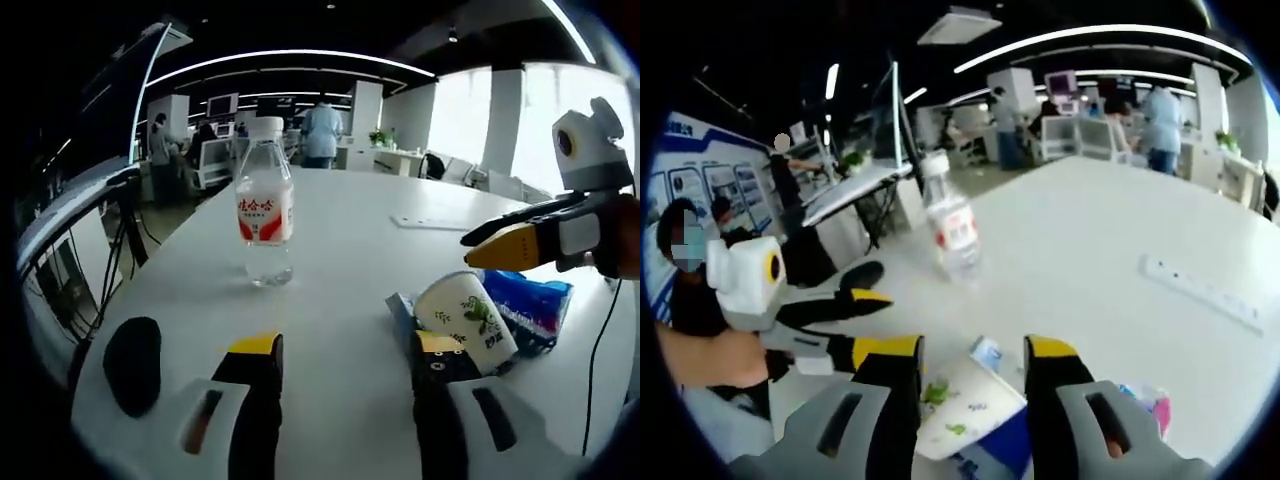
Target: Arrange the tabletop items into an orderly group along one side of the table until the central work area is clear of visible clutter.
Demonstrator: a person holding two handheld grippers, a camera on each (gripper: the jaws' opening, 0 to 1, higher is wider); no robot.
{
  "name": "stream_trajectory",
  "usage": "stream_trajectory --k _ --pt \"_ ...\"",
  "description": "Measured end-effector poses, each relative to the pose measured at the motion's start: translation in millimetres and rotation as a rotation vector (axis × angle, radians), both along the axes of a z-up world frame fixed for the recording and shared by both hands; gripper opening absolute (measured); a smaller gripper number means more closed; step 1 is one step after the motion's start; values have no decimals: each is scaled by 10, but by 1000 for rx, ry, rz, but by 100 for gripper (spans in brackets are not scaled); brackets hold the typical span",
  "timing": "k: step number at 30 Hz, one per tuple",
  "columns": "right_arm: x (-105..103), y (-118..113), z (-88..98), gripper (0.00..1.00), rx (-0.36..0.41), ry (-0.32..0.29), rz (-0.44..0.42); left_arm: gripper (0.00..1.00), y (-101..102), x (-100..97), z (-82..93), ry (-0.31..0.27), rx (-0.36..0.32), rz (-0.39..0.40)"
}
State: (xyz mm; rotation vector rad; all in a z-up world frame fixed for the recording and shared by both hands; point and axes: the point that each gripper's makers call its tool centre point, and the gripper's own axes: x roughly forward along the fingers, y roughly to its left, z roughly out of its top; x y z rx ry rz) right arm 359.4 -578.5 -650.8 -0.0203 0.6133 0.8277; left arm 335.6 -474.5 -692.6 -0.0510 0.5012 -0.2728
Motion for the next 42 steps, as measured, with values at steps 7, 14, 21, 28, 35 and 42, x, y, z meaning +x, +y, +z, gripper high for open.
stream_trajectory --k 7,14,21,28,35,42 --pt "-88 -23 6 37 4 7 -6 55 31 -241 26 9 -6 0" --pt "-180 -42 -36 38 -10 31 -25 57 56 -456 108 3 -17 10" --pt "-259 -102 -67 39 -17 58 -67 61 64 -631 167 2 -17 10" --pt "-338 -153 -123 39 -14 89 -103 63 68 -779 267 -10 -6 2" --pt "-409 -144 -168 41 -9 132 -135 67 102 -954 345 -11 -15 7" --pt "-434 -139 -205 42 4 168 -170 72 68 -1091 426 -19 -12 -15"
